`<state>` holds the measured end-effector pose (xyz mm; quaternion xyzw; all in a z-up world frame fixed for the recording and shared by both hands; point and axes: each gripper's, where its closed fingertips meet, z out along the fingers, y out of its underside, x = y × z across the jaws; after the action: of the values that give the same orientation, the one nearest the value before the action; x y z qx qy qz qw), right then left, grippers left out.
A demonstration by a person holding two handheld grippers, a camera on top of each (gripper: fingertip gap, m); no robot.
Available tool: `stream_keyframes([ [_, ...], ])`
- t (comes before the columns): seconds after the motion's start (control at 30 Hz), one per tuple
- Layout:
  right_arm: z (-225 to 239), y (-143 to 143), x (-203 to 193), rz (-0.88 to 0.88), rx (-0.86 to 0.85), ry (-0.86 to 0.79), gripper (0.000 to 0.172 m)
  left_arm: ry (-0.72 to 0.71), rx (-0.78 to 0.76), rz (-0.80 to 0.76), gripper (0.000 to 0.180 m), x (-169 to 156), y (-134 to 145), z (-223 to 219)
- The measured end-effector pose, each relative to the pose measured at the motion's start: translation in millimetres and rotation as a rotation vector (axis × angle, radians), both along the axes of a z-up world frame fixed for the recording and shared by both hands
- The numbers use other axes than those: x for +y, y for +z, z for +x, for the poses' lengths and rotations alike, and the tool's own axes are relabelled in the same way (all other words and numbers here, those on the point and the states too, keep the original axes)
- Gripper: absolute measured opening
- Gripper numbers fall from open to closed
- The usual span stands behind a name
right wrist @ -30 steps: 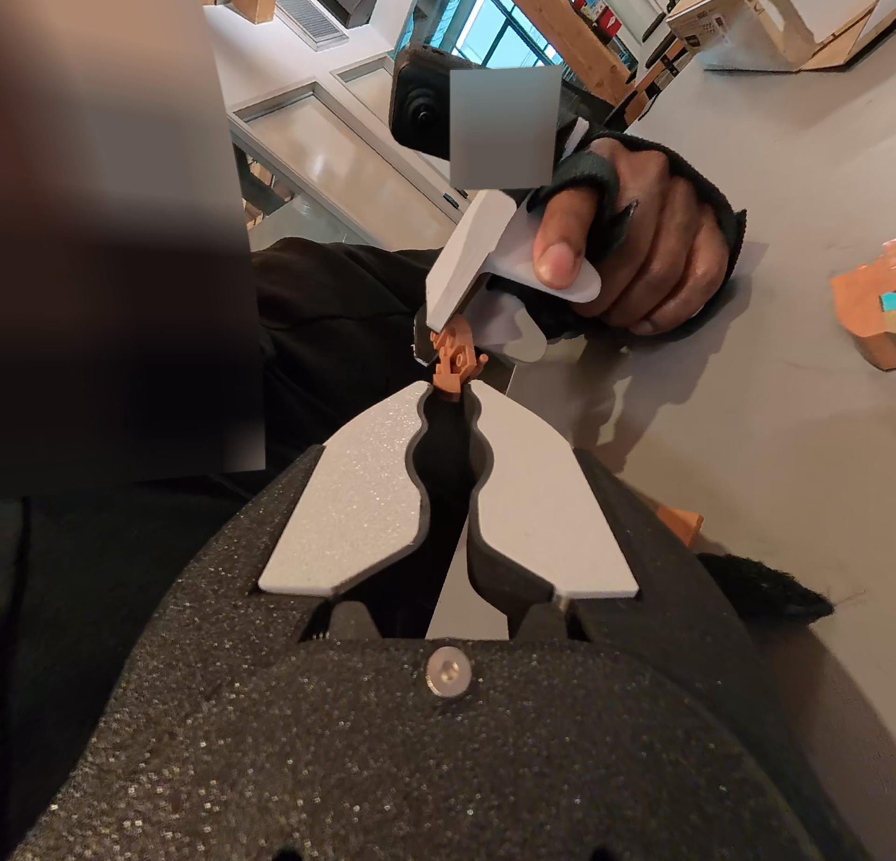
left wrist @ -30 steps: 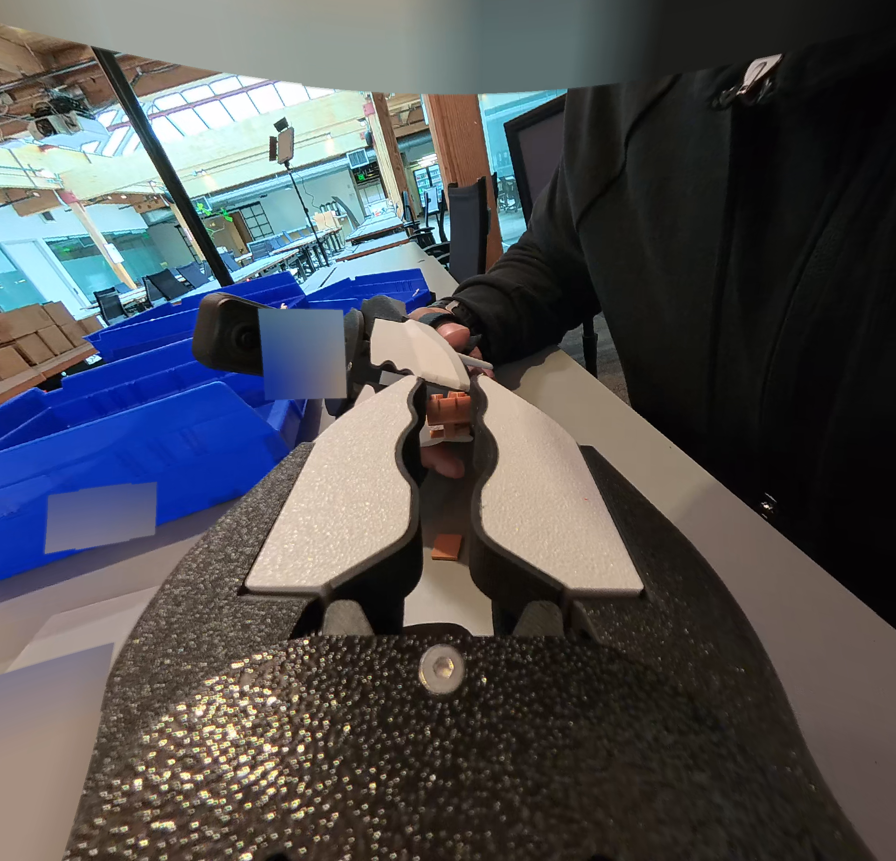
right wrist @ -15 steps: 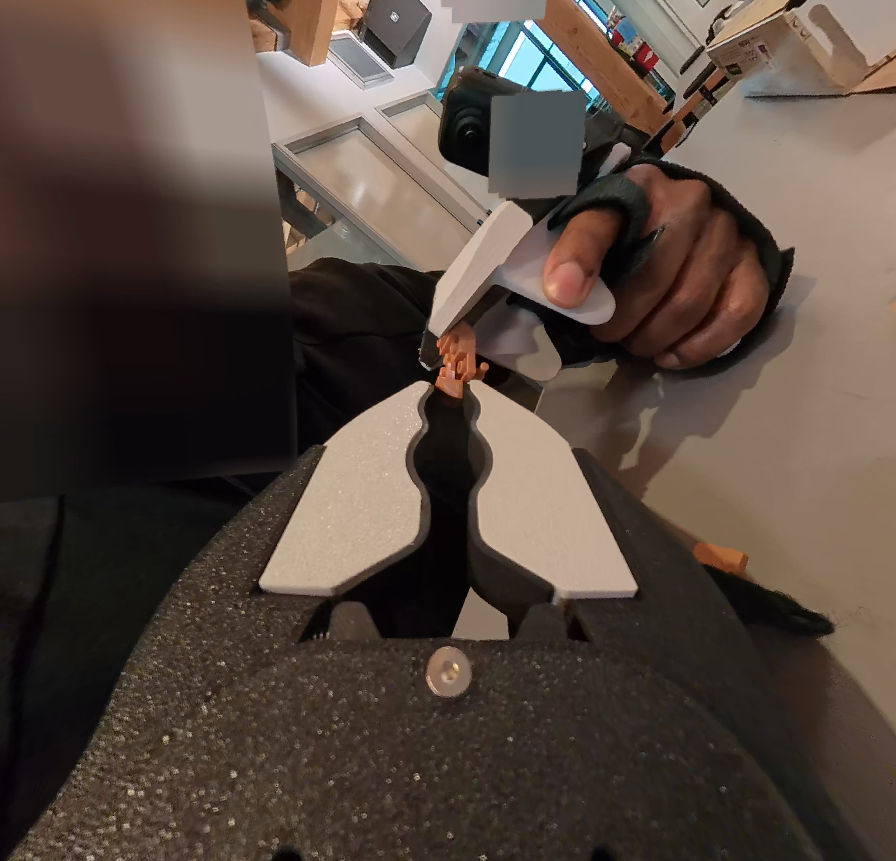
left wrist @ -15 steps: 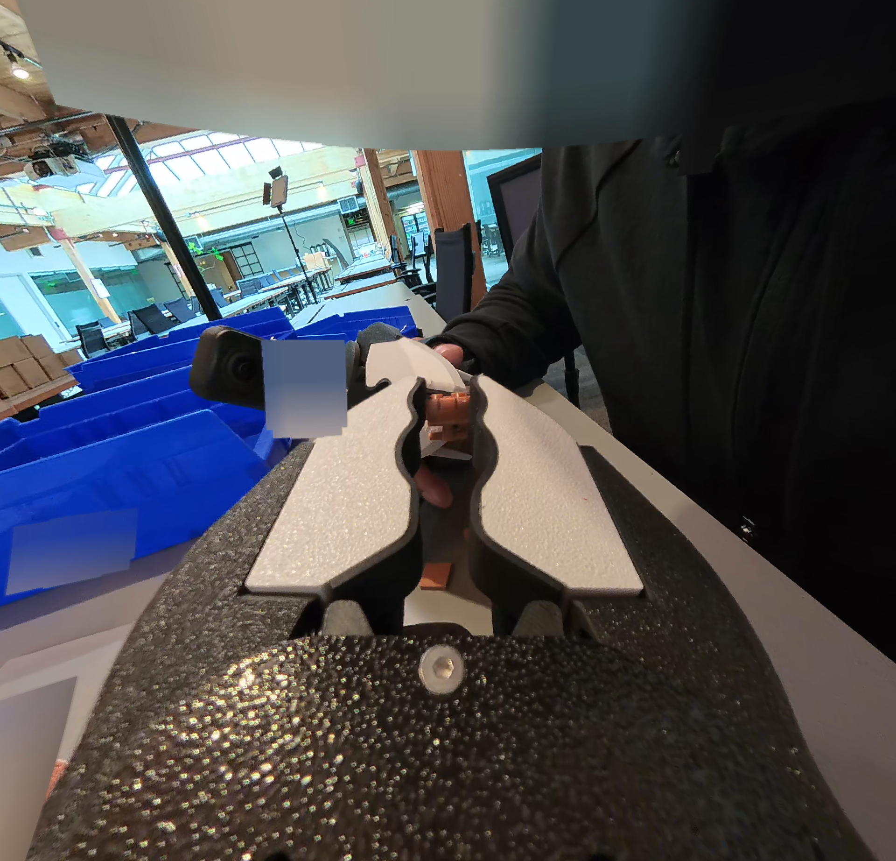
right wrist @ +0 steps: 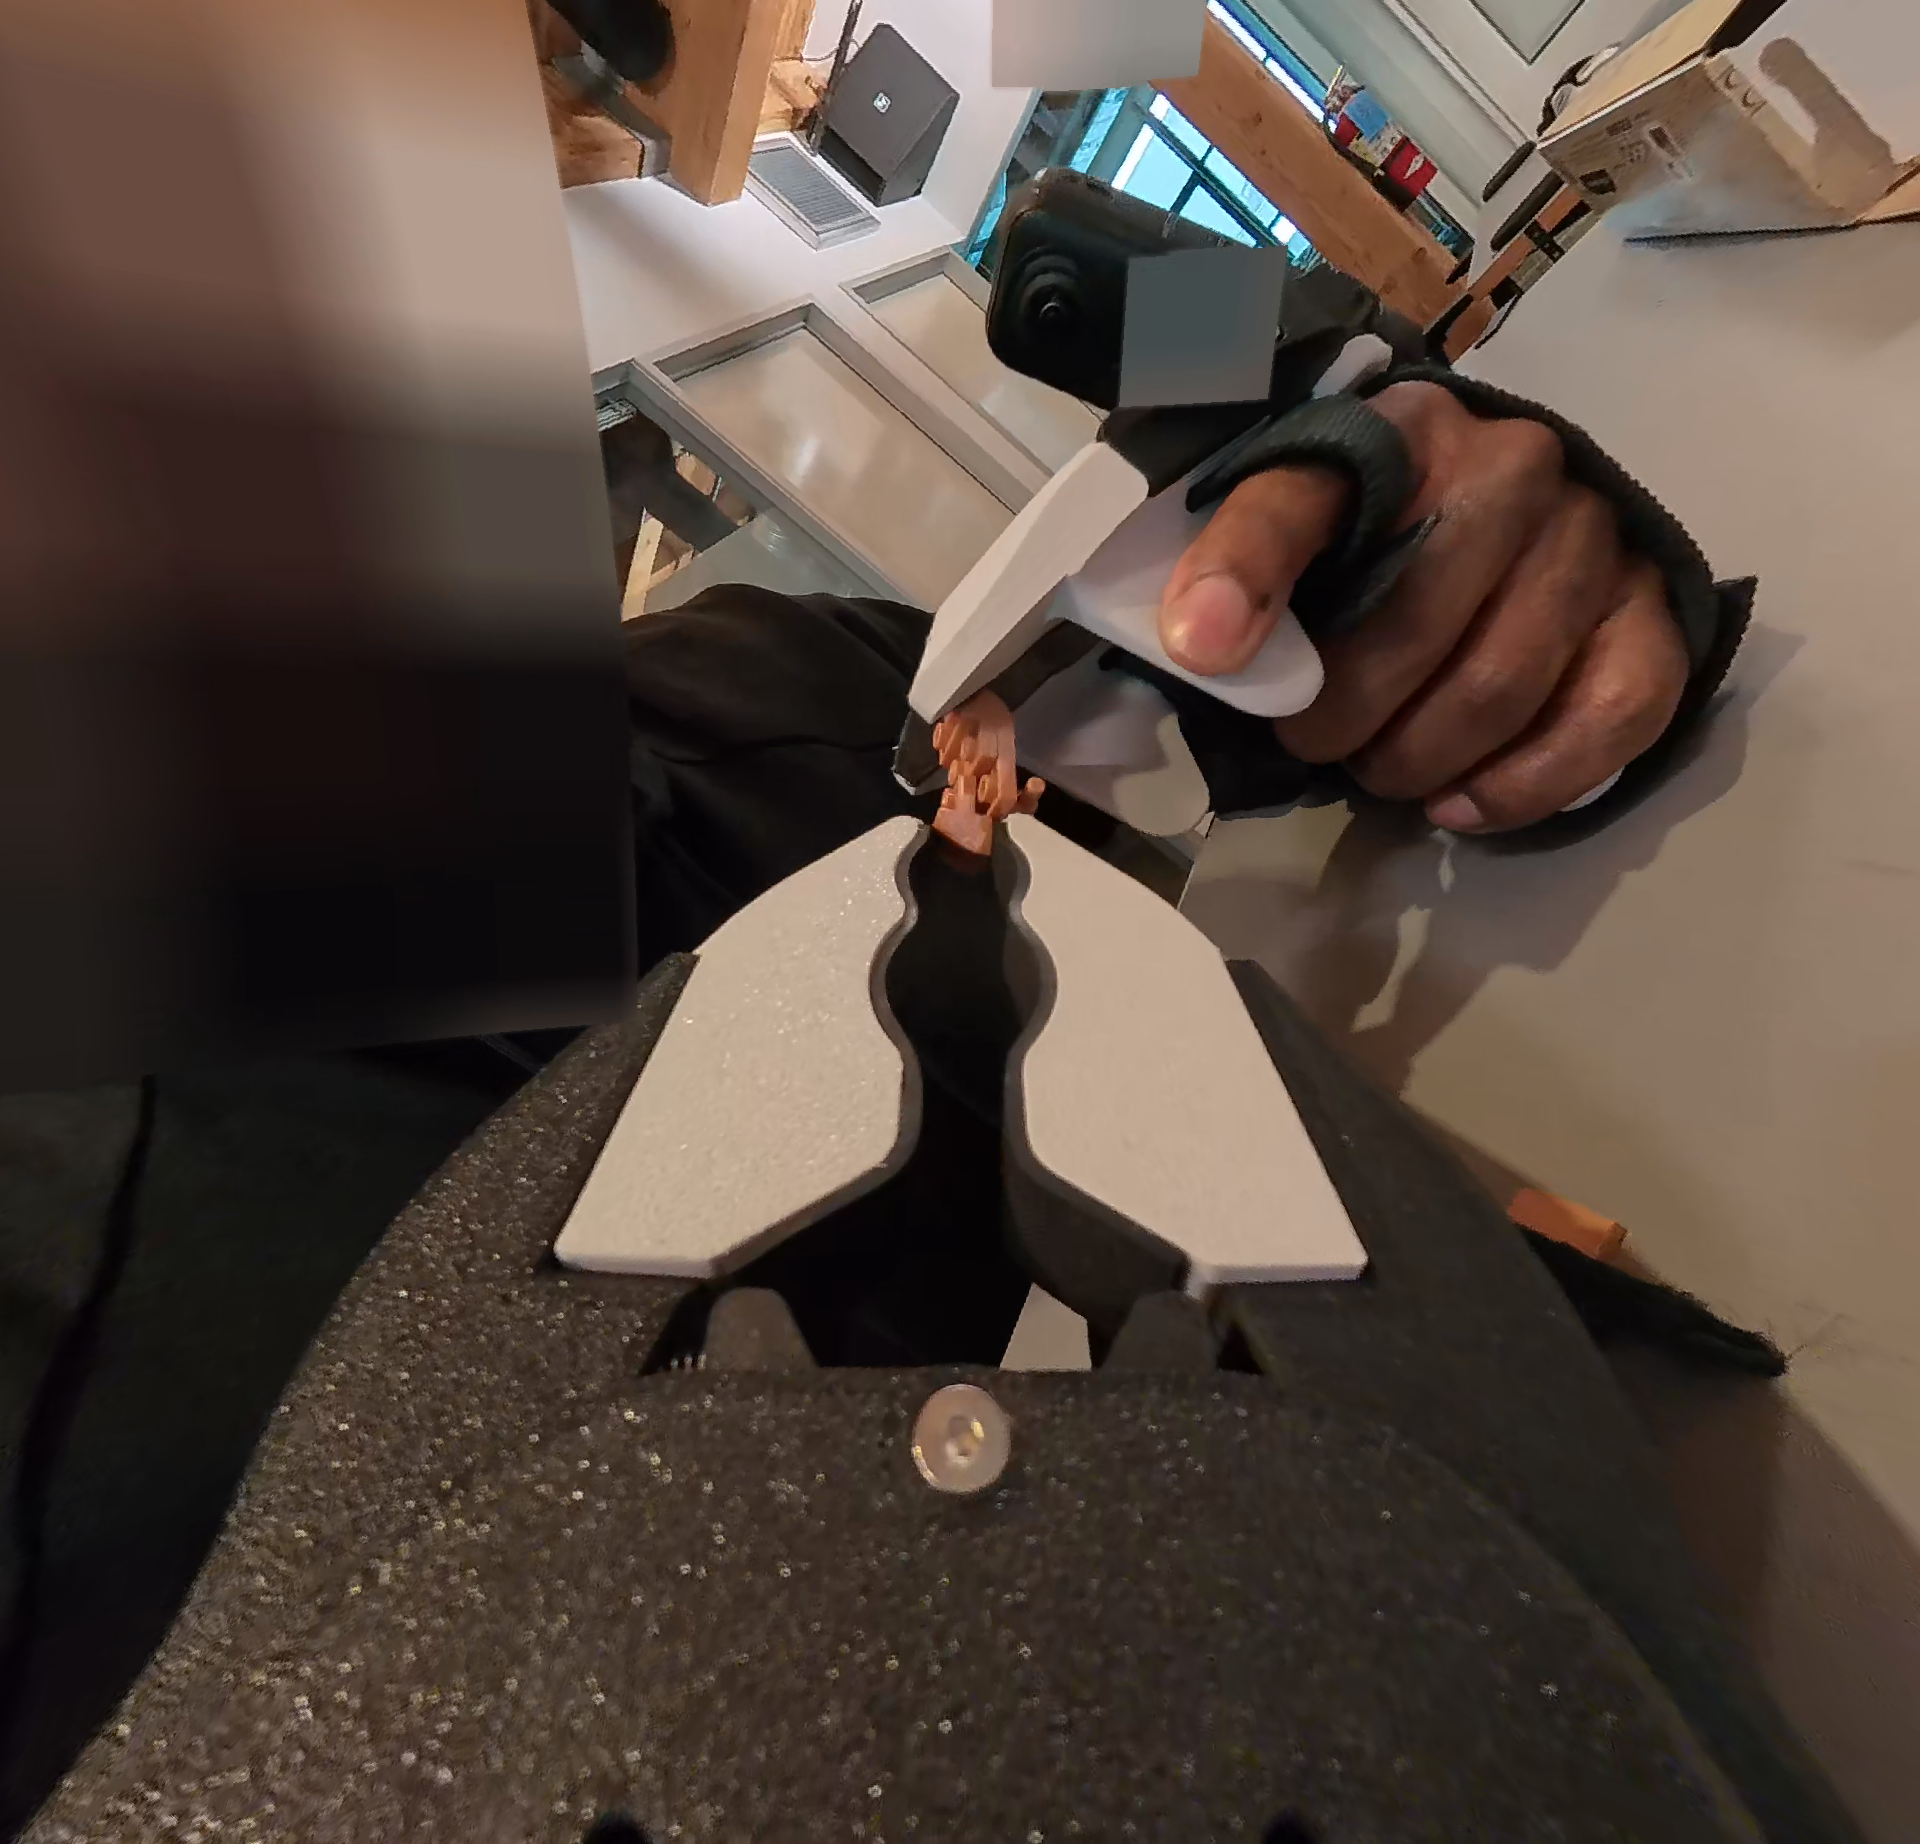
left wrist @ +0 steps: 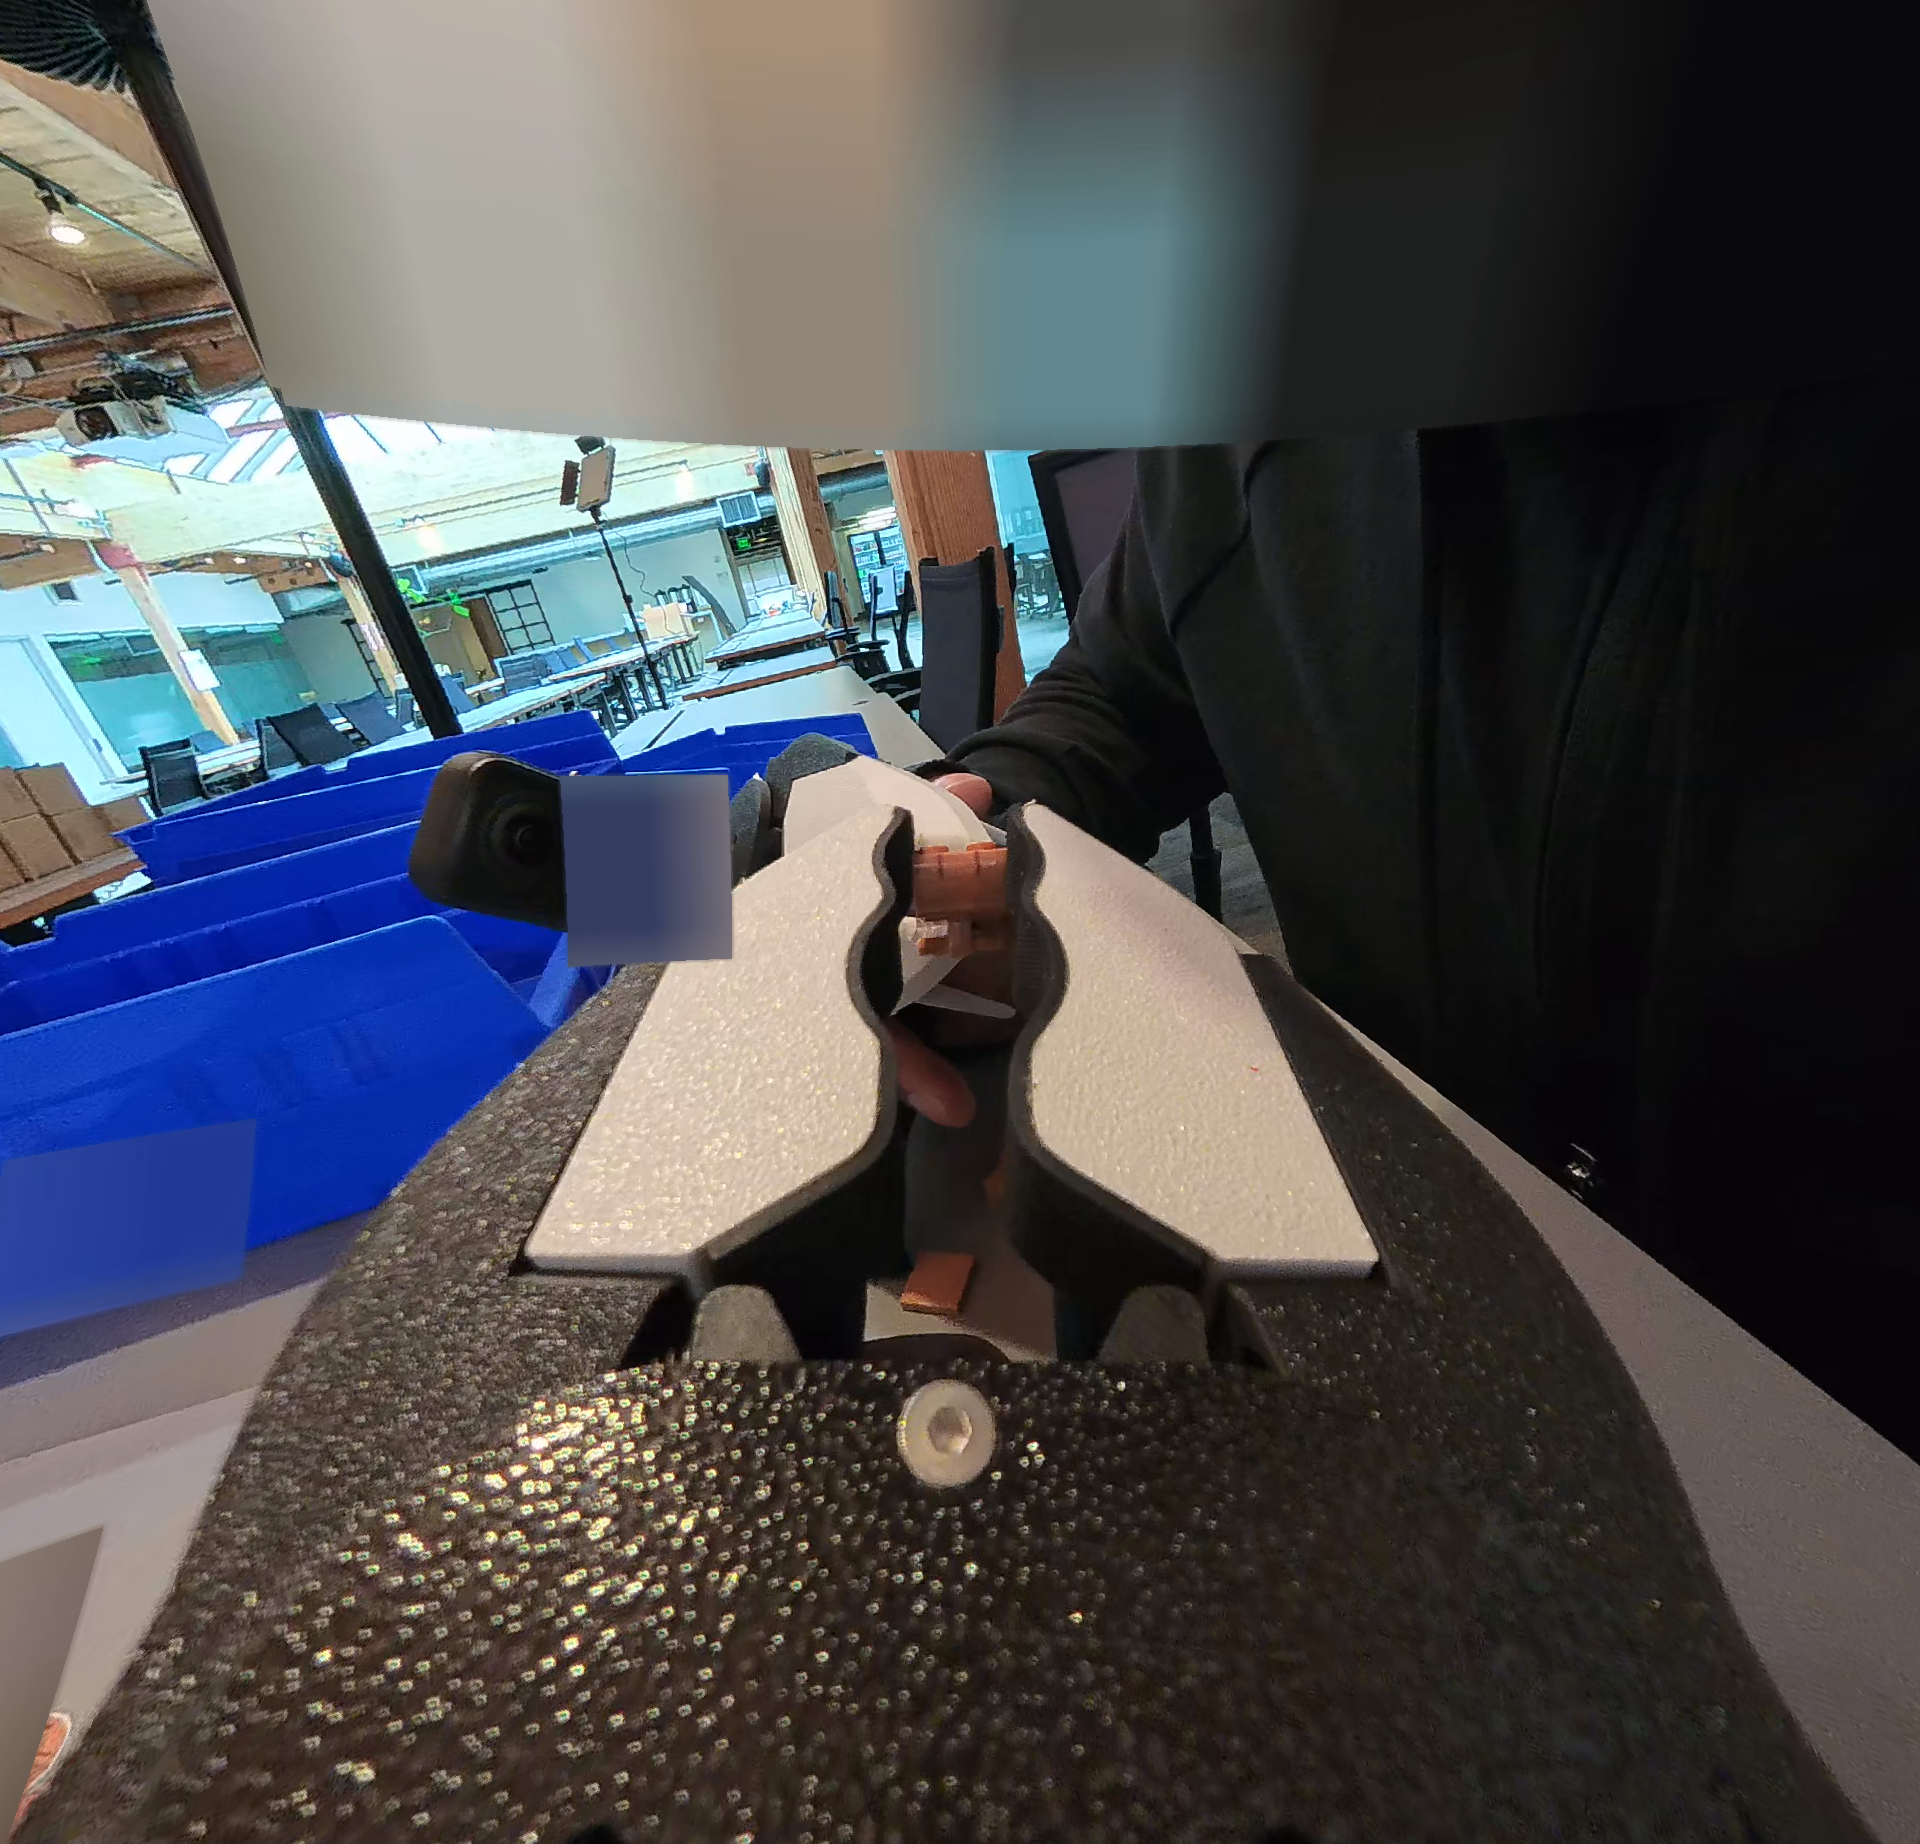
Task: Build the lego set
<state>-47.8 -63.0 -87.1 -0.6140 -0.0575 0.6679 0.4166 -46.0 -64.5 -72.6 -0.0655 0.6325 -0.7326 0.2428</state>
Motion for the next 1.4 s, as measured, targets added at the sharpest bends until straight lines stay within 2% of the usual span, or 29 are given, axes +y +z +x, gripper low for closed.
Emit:
stream_keyframes([
  [0.9, 1.4, 3.8, 5.9, 0.042, -0.001, -0.082, 0.010, -0.042, 0.020, -0.042, 0.016, 3.0, 3.7, -3.0],
  [1.4, -1.4, 4.9, 5.2, 0.030, 0.026, -0.065, 0.010, -0.062, -0.005, -0.054, 0.016, 0.9, 5.7, -7.2],
])
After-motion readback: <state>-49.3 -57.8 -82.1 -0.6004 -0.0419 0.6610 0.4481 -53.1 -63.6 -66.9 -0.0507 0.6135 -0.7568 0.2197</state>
